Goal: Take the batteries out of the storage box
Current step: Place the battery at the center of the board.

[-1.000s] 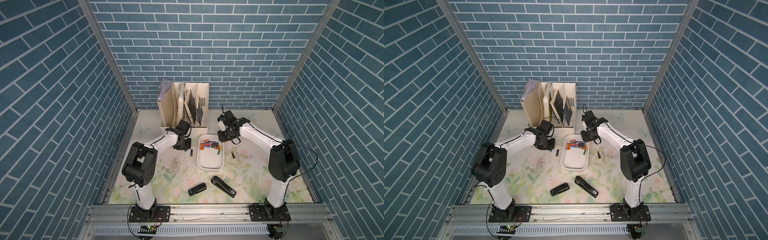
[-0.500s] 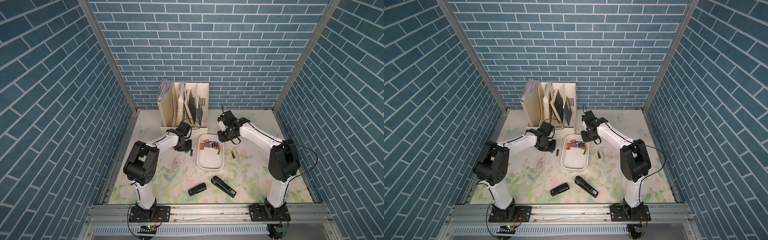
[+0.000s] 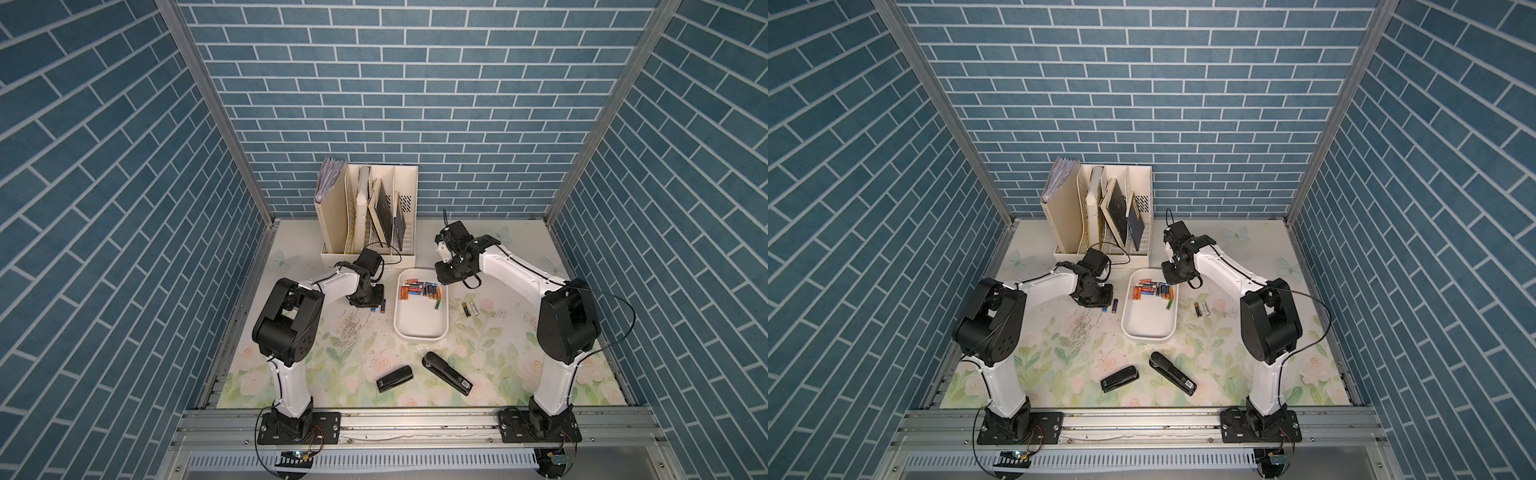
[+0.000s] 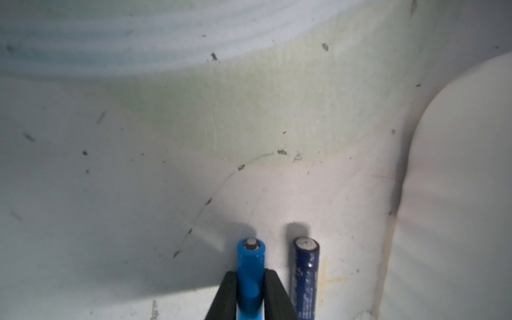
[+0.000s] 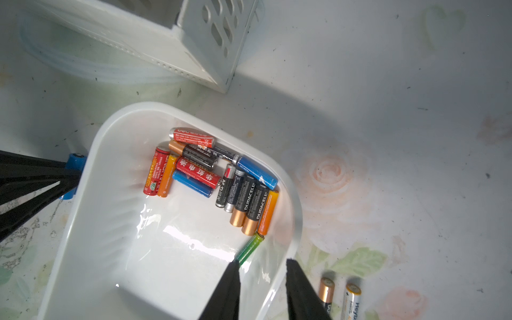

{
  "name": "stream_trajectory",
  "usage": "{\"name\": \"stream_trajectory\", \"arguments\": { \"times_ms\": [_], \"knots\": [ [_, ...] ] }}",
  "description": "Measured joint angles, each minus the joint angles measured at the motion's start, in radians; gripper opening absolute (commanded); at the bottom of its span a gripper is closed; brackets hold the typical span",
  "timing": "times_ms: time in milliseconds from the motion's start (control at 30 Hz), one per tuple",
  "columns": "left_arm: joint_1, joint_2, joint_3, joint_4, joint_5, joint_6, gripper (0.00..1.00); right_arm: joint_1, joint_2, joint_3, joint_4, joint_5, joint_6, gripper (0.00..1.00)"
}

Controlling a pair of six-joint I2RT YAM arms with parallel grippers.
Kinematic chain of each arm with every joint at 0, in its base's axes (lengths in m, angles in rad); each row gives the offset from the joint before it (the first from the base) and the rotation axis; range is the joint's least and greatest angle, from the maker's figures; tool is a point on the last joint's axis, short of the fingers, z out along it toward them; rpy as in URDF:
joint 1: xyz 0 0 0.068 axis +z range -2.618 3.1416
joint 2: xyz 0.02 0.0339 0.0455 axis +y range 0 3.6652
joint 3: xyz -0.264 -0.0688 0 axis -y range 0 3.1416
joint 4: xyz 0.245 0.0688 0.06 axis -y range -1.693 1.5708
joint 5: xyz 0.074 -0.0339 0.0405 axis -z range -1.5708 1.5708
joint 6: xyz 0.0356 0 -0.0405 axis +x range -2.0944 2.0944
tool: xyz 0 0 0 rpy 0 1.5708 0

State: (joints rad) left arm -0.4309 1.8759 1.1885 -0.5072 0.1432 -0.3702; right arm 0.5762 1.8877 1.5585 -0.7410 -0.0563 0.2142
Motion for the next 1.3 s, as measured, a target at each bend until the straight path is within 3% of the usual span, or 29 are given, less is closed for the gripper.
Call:
{"name": "stream_trajectory", "arguments": {
  "times_ms": [533,1033,1300],
  "knots": [
    [-0.003,0.001,-0.005,0.01,0.001,-0.01,0.33,0.0,0.0,0.0,-0.008,0.004,0.0,0.32],
    [-0.004,0.001,-0.002,0.005,0.0,-0.012,0.37,0.006,0.0,0.0,-0.008,0.002,0.0,0.32],
    [-0.004,-0.002,0.026,-0.018,-0.016,-0.012,0.38,0.059,0.02,0.034,-0.008,-0.003,0.0,0.32]
  ]
}}
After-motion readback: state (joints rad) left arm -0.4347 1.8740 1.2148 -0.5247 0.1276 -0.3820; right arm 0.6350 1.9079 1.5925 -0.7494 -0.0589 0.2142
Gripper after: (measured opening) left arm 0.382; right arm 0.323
